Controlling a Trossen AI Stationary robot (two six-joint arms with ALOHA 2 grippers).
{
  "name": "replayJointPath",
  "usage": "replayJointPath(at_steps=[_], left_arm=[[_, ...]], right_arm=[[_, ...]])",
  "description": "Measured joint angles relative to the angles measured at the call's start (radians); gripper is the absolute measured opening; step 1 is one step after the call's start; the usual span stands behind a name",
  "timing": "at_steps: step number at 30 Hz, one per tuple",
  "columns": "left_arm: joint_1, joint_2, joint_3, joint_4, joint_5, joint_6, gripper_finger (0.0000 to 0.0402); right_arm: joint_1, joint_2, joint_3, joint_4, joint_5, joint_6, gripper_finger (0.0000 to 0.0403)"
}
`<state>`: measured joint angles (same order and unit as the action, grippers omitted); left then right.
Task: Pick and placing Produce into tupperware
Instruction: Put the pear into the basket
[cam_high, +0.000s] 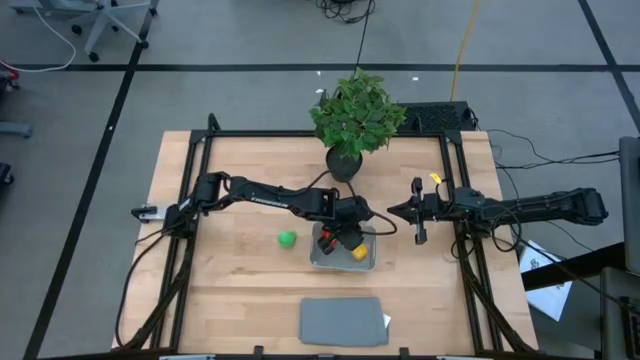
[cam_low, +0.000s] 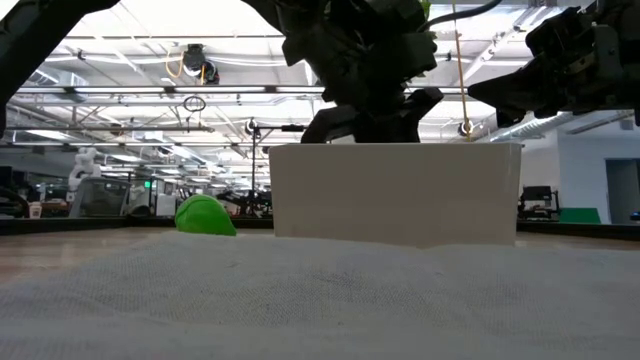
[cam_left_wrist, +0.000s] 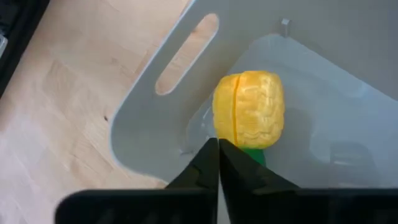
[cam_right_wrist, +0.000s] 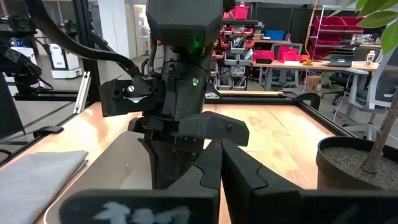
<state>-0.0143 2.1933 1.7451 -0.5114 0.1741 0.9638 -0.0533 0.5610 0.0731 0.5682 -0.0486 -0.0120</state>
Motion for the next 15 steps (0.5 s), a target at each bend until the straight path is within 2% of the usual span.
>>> replayJointPath(at_steps=[11, 15], left_arm=[[0.000, 0.000, 0.000, 0.000, 0.000, 0.002, 0.0002], [-0.004, -0.008, 0.000, -0.016, -0.017, 0.007, 0.0012]], right_arm=[[0.000, 0.000, 0.000, 0.000, 0.000, 0.000, 0.0000], [0.000, 0.000, 0.000, 0.000, 0.000, 0.001, 0.0000]])
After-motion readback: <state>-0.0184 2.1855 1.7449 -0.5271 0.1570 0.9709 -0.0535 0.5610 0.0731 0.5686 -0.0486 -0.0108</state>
